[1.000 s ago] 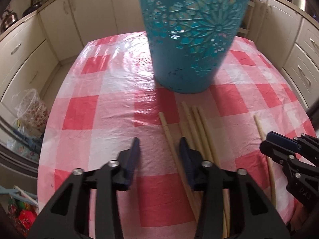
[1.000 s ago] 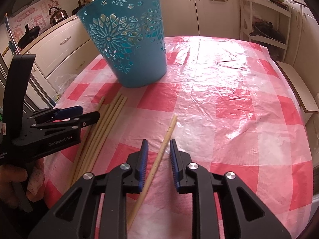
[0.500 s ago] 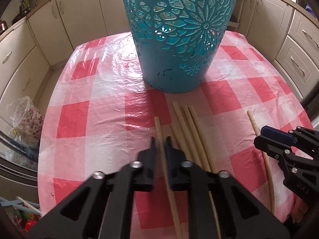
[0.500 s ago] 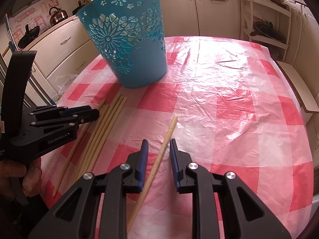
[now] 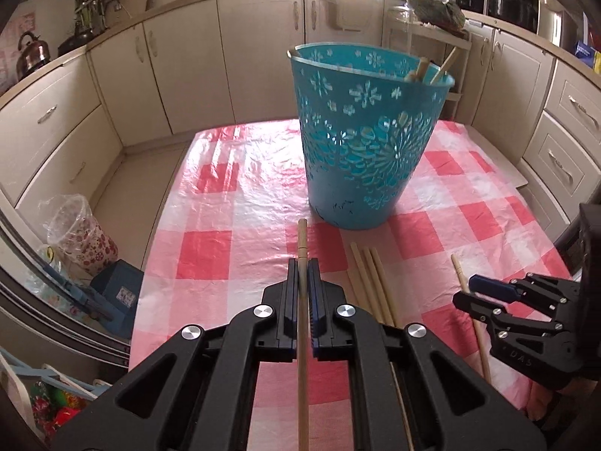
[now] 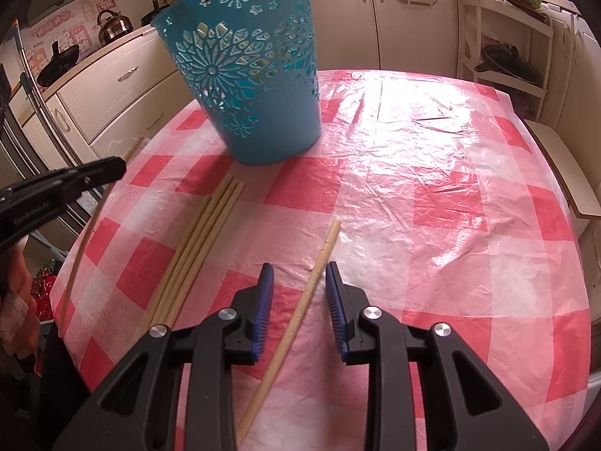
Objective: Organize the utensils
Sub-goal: 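Lift the chopstick over the teal basket and open the left gripper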
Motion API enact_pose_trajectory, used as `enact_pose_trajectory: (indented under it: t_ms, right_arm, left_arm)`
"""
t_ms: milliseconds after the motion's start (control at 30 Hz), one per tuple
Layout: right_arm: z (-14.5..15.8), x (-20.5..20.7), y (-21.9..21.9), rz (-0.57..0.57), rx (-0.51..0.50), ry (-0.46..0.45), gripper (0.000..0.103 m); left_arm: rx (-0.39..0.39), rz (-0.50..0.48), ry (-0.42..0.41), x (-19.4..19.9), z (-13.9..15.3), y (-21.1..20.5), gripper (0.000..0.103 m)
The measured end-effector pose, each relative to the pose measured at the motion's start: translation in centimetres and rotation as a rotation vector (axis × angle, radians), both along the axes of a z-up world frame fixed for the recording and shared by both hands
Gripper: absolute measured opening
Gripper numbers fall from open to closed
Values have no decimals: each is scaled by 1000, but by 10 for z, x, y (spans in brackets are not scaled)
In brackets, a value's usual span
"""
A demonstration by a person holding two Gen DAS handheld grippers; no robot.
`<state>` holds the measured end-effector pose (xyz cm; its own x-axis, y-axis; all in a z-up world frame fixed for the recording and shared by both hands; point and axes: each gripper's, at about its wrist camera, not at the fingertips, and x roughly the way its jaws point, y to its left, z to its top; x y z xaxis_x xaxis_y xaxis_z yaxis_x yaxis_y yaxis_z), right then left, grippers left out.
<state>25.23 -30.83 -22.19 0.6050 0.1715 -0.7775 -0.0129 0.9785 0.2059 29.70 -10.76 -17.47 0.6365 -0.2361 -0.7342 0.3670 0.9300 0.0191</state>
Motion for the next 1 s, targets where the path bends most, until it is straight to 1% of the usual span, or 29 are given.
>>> enact_pose_trajectory:
  t_ms: [133,267,300,400,500,700,767,833,1000]
  right_arm:
    - [0,-1,0,-1,-7,-1,29]
    - [-1,0,2,0,-14,-1,29]
    - [-1,0,2,1,-15,-1,30]
    - [-1,0,3,6,-17,-2,31]
    - [-1,0,2,7,-12,-2,32]
    - [-2,0,-1,6,15,-4,33]
    - [-2,-1,-3,6,27,-5,33]
    - [-2,-1,-5,7,44,-6,34]
    - [-2,-1,-10,5,88,-8,34]
  left_arm:
    - [-90,7,-84,-5,41,14,5]
    - [-210,24,-175,-3,90,29,5]
    - [-247,27,-209,0,105,31,5]
    - [-322,35,-290,10,139,31,5]
    - [-374,43,-349,25,160,20,5]
    - [-450,58,-410,66,174,-14,5]
    - [-464,67,-447,78,176,-27,5]
    - [-465,71,-468,90,173,-39,5]
    - [-464,92,-440,120,149,-59,5]
